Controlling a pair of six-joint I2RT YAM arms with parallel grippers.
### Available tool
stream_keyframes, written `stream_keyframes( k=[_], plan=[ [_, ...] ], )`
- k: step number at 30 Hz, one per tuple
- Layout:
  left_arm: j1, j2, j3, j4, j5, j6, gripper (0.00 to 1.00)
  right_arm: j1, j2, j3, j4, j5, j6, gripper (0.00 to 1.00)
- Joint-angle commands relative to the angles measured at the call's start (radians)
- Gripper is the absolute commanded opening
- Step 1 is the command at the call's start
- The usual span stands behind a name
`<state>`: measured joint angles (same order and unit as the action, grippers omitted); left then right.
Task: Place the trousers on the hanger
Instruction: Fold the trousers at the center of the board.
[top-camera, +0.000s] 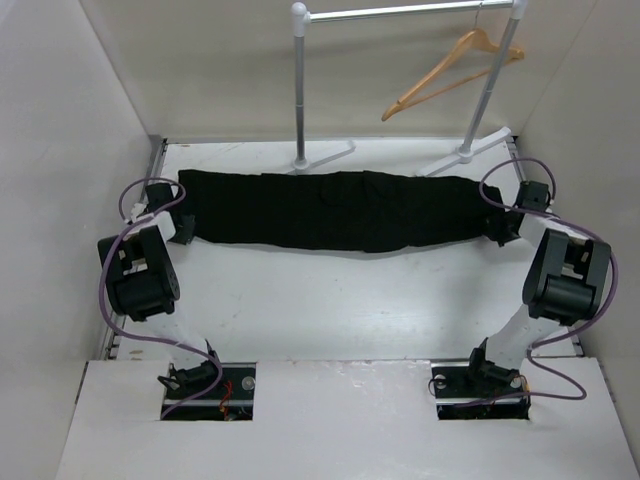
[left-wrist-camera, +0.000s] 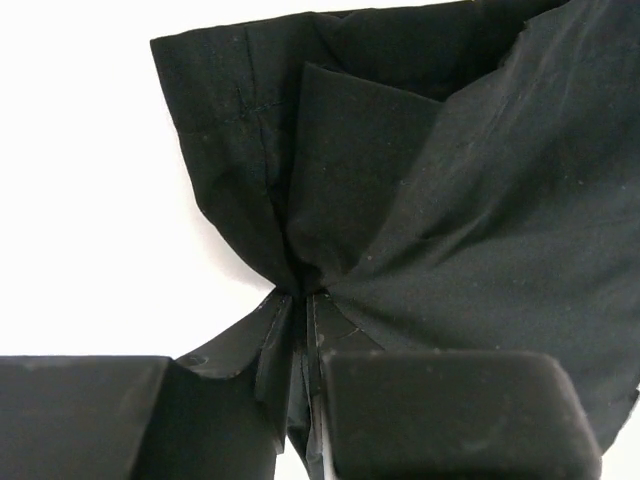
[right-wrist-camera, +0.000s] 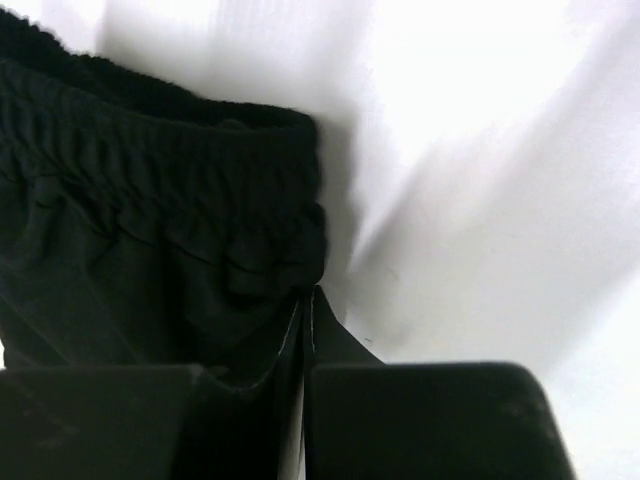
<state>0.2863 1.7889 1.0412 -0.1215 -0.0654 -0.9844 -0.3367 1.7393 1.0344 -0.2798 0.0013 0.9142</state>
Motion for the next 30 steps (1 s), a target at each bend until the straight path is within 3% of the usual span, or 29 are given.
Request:
stream_keyframes(
  k=[1, 6, 9, 19, 21, 24, 27, 30],
  plan=[
    [0.04, -0.114, -0.015, -0.148, -0.115, 0.041, 0.06, -0.043, -0.136, -0.06, -0.016, 0.065, 0.014, 0.03],
    [0.075, -0.239, -0.055, -0.283, -0.174, 0.067, 0.05, -0.101, -0.297, -0.197, -0.021, 0.078, 0.044, 0.01],
    [0.084, -0.319, -0.087, -0.369, -0.278, 0.108, 0.06, -0.126, -0.378, -0.27, -0.021, 0.06, 0.055, 0.01],
    [0.064, -0.483, -0.32, -0.421, -0.359, 0.109, 0.15, -0.146, -0.59, -0.462, -0.05, 0.029, 0.02, 0.06],
    [0.063, -0.511, -0.331, -0.422, -0.355, 0.105, 0.29, -0.152, -0.627, -0.467, -0.067, 0.028, 0.008, 0.15],
    [0.057, -0.539, -0.316, -0.438, -0.326, 0.105, 0.52, -0.15, -0.693, -0.45, -0.108, 0.032, -0.005, 0.44],
    [0.046, -0.623, -0.281, -0.489, -0.3, 0.081, 0.6, -0.15, -0.753, -0.419, -0.143, 0.029, -0.018, 0.64],
    [0.002, -0.687, -0.218, -0.521, -0.307, 0.078, 0.62, -0.15, -0.781, -0.405, -0.16, 0.043, -0.017, 0.72]
  ],
)
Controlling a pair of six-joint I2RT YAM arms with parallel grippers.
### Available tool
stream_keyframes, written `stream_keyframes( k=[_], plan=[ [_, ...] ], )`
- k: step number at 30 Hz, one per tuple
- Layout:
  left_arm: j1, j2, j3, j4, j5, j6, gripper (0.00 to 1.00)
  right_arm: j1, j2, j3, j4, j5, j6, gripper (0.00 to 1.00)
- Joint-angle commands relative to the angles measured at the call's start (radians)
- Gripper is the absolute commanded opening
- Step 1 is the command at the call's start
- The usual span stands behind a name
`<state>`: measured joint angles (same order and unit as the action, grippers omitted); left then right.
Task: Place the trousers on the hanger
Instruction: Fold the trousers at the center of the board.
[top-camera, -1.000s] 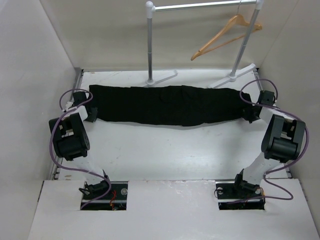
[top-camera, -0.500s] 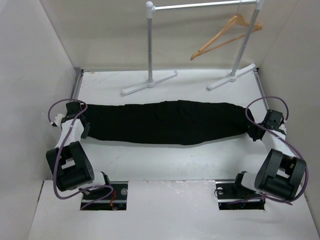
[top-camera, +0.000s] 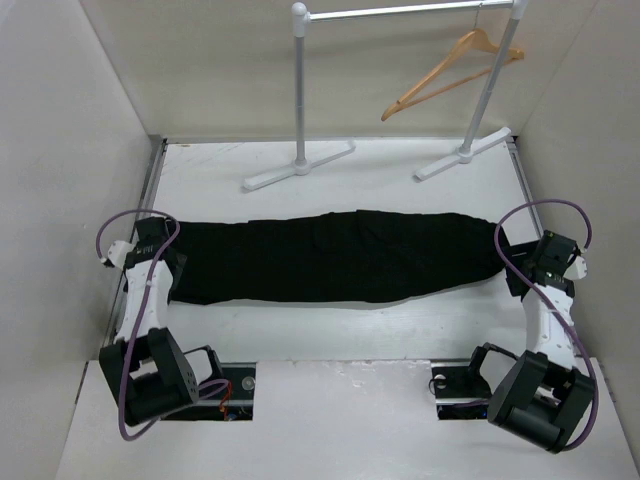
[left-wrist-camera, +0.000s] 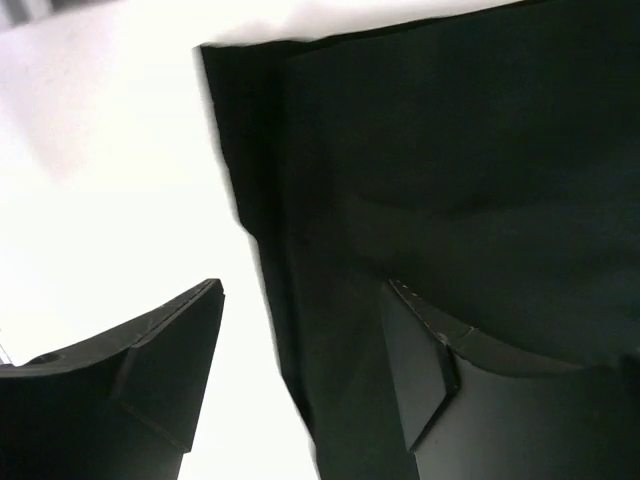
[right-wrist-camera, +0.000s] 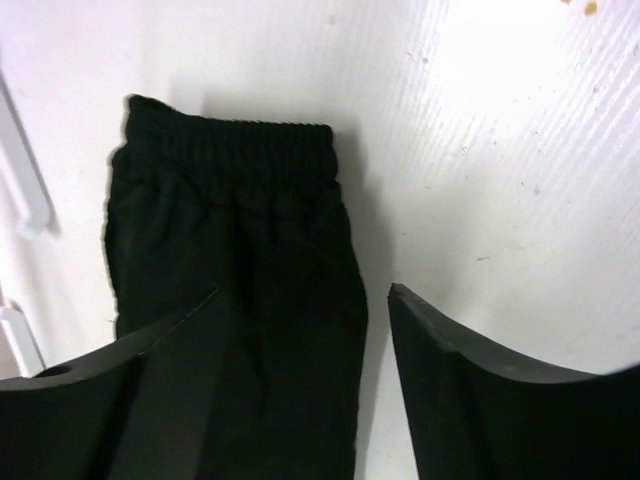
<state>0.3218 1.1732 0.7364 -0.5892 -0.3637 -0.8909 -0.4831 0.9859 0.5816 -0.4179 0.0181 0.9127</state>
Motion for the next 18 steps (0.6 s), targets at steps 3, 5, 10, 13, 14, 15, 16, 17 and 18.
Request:
stream_keyframes(
  k=[3, 5, 10, 13, 14, 15, 16, 17, 18],
  plan=[
    [-0.088, -0.116, 0.129, -0.067, -0.009, -0.026, 0.63, -0.001, -0.001, 0.032, -0.007, 0.052, -0.023, 0.77],
    [-0.143, -0.142, 0.129, -0.052, -0.001, -0.031, 0.63, -0.005, 0.078, 0.027, 0.04, 0.008, -0.047, 0.79],
    [-0.295, -0.187, 0.054, 0.0, 0.052, -0.057, 0.63, -0.002, 0.264, 0.083, 0.109, -0.04, -0.075, 0.78],
    [-0.378, -0.221, -0.006, 0.041, 0.071, -0.08, 0.63, 0.001, 0.342, 0.093, 0.146, -0.046, -0.067, 0.77],
    [-0.404, -0.23, -0.023, 0.058, 0.074, -0.082, 0.63, 0.004, 0.361, 0.089, 0.162, -0.049, -0.06, 0.76],
    [-0.427, -0.236, -0.035, 0.068, 0.074, -0.083, 0.63, 0.007, 0.372, 0.086, 0.172, -0.049, -0.048, 0.76],
    [-0.44, -0.241, -0.041, 0.068, 0.069, -0.083, 0.63, 0.014, 0.387, 0.081, 0.191, -0.044, -0.031, 0.75],
    [-0.454, -0.245, -0.048, 0.069, 0.071, -0.086, 0.63, 0.021, 0.401, 0.075, 0.214, -0.038, -0.015, 0.72],
    [-0.468, -0.25, -0.055, 0.074, 0.077, -0.086, 0.63, 0.022, 0.419, 0.07, 0.234, -0.043, -0.005, 0.68]
  ],
)
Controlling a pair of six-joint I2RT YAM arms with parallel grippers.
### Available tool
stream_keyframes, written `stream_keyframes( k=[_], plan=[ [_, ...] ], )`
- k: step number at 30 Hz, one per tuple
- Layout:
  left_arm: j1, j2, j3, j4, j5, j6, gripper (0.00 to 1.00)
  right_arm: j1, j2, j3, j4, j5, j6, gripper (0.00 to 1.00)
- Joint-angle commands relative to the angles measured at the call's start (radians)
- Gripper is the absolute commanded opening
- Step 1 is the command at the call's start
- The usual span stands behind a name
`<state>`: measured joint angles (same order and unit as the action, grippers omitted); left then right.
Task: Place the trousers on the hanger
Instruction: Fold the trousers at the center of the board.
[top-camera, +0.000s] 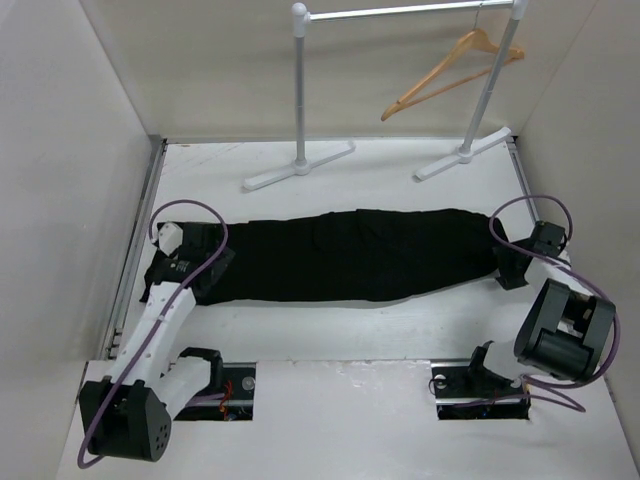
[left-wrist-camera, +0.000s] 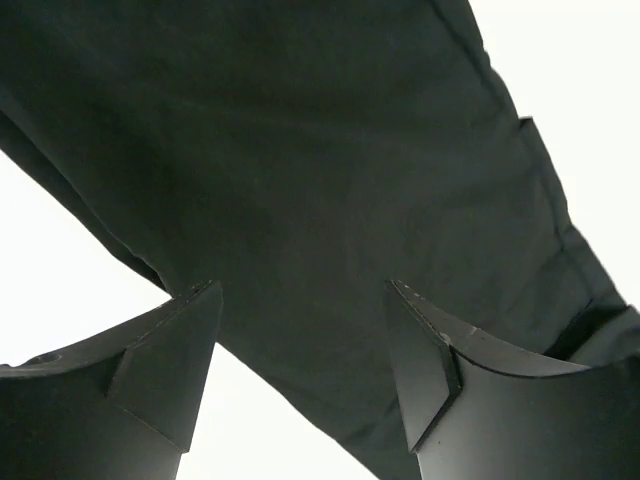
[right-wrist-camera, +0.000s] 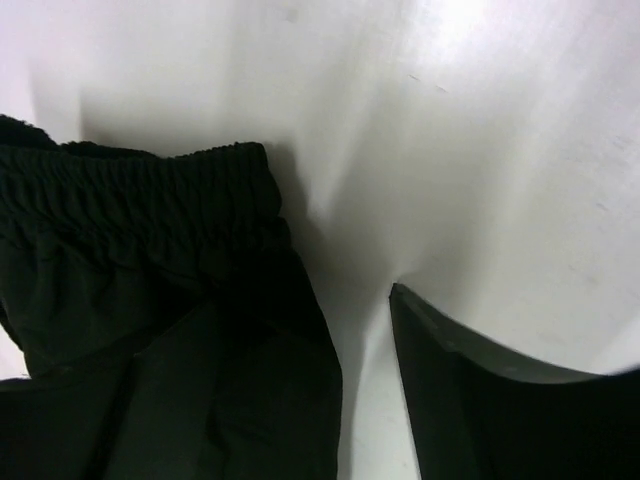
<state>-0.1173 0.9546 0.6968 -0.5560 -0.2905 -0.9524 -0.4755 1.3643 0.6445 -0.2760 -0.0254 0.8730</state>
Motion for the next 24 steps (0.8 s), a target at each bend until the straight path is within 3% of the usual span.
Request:
stream_keyframes(
  k=[1, 6, 8, 13, 17, 24],
  plan=[
    [-0.044, -0.037, -0.019, 0.041, 0.004, -0.025, 0.63, 0.013, 0.061, 0.004, 0.109, -0.005, 0.05, 0.6],
    [-0.075, -0.071, -0.037, 0.018, -0.019, -0.011, 0.62, 0.031, 0.075, 0.012, 0.123, -0.005, 0.092, 0.17],
    [-0.069, -0.077, -0.046, 0.013, -0.019, -0.002, 0.62, 0.034, 0.0, 0.017, 0.088, 0.036, 0.087, 0.09],
    [-0.093, -0.041, -0.051, 0.028, -0.019, 0.01, 0.62, 0.028, -0.209, 0.17, -0.141, 0.185, 0.018, 0.07],
    [-0.167, 0.013, -0.028, 0.051, -0.025, -0.005, 0.61, -0.007, -0.332, 0.299, -0.202, 0.2, -0.048, 0.07],
    [-0.391, 0.108, 0.107, 0.038, -0.085, -0.051, 0.61, 0.016, -0.404, 0.53, -0.261, 0.162, -0.14, 0.08]
  ],
)
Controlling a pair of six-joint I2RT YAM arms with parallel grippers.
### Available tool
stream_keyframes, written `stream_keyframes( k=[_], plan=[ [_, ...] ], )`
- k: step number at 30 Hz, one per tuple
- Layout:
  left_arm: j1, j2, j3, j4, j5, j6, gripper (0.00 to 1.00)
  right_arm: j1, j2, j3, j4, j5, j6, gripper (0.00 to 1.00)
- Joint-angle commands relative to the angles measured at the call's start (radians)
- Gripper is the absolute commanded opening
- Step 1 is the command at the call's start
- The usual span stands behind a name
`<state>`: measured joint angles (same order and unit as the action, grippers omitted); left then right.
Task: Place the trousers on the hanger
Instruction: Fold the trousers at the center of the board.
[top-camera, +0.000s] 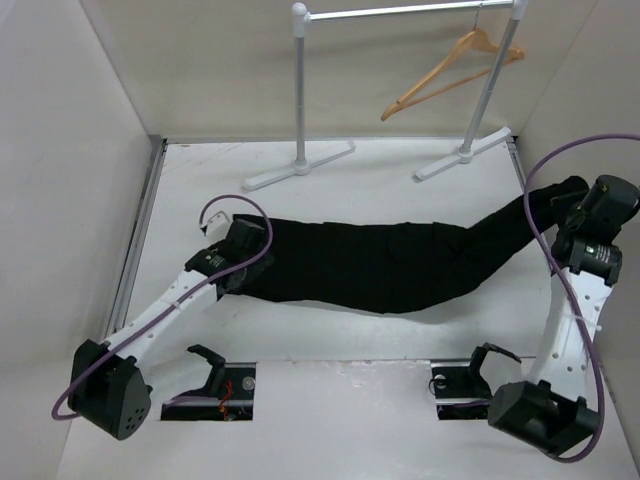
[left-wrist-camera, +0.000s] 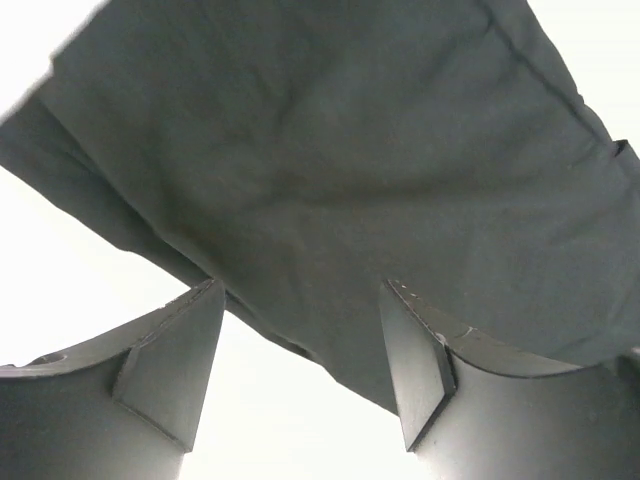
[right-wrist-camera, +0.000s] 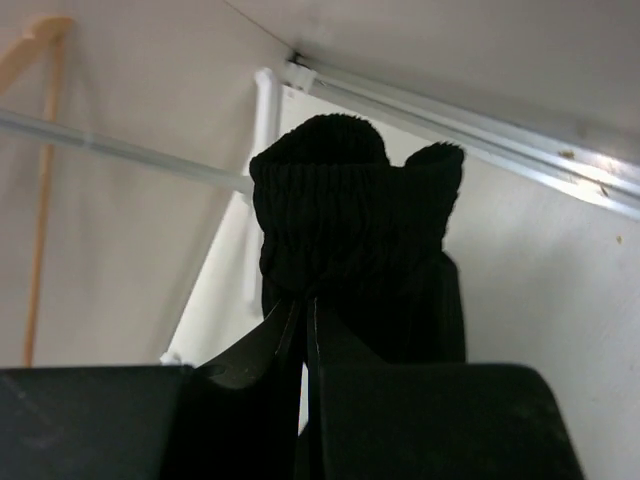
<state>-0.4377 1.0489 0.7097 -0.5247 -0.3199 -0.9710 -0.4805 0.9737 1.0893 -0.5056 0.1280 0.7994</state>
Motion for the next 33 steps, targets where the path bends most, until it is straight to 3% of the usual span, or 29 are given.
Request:
stream_keyframes(
  k=[1, 4, 7, 13, 16, 19, 25, 27, 30, 33],
  plan=[
    [-0.1, 0.023, 0.117, 0.006, -0.068, -0.034, 0.61, 0.039, -0.015, 0.113, -0.031, 0.001, -0.08, 0.08],
    [-0.141, 0.026, 0.178, -0.014, -0.087, -0.028, 0.61, 0.134, -0.02, 0.193, -0.04, 0.001, -0.123, 0.08],
    [-0.109, -0.035, 0.195, -0.052, -0.088, -0.012, 0.62, 0.301, -0.006, 0.277, -0.056, 0.028, -0.137, 0.08],
    [0.139, -0.217, 0.11, -0.116, 0.002, 0.063, 0.63, 0.805, 0.127, 0.415, -0.082, 0.286, -0.118, 0.09],
    [0.286, -0.283, 0.057, -0.121, 0.082, 0.087, 0.63, 1.053, 0.28, 0.497, -0.085, 0.399, -0.091, 0.09],
    [0.404, -0.319, 0.028, -0.123, 0.139, 0.091, 0.63, 1.226, 0.466, 0.607, -0.085, 0.417, -0.068, 0.1],
    [0.471, -0.328, 0.03, -0.139, 0.091, 0.075, 0.63, 1.504, 0.952, 1.018, -0.157, 0.398, -0.062, 0.12],
    [0.481, -0.325, 0.063, -0.162, 0.079, 0.068, 0.63, 1.565, 1.08, 1.118, -0.185, 0.374, -0.049, 0.18],
    [0.489, -0.325, 0.147, -0.201, 0.035, 0.064, 0.63, 1.628, 1.236, 1.212, -0.218, 0.274, -0.005, 0.46],
    [0.482, -0.311, 0.23, -0.241, -0.04, 0.075, 0.64, 1.617, 1.171, 1.116, -0.241, 0.272, 0.041, 0.64]
  ],
)
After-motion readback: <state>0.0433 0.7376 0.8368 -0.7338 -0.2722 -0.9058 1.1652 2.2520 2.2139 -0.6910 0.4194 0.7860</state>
